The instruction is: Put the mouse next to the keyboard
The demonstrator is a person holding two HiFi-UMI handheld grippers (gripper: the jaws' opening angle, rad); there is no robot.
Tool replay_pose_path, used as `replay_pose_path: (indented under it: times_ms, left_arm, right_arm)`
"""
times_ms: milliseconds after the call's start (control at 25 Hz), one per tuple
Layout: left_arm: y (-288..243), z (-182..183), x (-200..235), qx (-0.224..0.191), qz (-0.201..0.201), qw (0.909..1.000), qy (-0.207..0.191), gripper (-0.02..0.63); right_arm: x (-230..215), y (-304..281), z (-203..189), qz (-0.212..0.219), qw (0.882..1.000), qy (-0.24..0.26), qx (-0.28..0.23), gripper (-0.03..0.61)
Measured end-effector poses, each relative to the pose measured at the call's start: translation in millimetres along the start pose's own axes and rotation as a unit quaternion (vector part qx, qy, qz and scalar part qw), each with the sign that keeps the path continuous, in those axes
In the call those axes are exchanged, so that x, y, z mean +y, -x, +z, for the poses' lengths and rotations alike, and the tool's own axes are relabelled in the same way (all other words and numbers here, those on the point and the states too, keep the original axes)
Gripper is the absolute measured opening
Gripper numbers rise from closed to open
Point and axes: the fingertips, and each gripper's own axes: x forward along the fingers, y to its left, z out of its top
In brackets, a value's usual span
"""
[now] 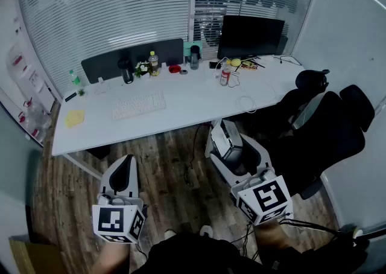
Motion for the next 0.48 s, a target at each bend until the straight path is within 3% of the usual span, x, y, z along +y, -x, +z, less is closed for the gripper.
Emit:
replay_pose_path:
  times_ms: [480]
  left_arm:
    - [-0.9, -6.2, -8.4, 0.005, 0.006, 0.9999, 0.007, 0.030]
  right_arm:
    - [-6.0, -0.9, -2.1, 0.010, 1.000, -0.017, 0.003, 0.304]
